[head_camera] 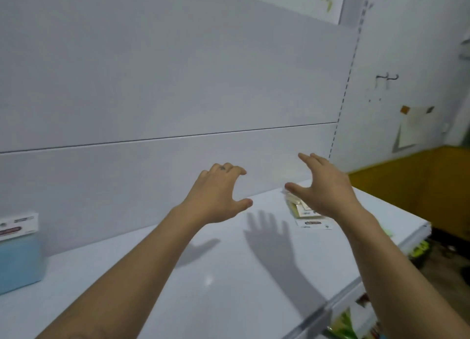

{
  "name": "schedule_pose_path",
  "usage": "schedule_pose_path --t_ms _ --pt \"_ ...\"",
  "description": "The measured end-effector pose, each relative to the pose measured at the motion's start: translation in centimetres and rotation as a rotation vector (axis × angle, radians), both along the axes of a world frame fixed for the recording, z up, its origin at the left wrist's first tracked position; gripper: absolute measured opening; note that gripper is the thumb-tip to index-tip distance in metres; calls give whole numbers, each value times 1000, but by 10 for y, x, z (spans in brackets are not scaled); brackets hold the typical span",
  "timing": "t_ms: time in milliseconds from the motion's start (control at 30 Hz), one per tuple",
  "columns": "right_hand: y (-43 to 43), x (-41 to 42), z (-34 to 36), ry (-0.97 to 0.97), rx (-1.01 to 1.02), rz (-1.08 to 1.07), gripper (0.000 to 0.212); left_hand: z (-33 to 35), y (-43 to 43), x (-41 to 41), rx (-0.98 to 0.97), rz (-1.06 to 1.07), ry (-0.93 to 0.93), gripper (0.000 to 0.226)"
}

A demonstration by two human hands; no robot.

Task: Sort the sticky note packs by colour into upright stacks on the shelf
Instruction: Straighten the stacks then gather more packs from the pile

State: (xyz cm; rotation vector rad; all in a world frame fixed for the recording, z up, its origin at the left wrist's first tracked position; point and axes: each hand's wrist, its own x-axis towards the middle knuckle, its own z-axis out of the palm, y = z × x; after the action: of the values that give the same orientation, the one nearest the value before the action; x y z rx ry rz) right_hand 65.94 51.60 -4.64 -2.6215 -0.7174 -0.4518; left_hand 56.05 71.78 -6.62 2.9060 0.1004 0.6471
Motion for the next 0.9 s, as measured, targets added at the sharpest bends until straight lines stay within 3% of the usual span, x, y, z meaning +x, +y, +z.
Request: schedule_pose_path --t_ms 433,900 --pt "-131 120 -61 191 24 -167 67 -43 -104 140 11 -48 152 61" --pt "-149 160 -101 284 22 -108 65 -57 -124 194 46 3 250 52"
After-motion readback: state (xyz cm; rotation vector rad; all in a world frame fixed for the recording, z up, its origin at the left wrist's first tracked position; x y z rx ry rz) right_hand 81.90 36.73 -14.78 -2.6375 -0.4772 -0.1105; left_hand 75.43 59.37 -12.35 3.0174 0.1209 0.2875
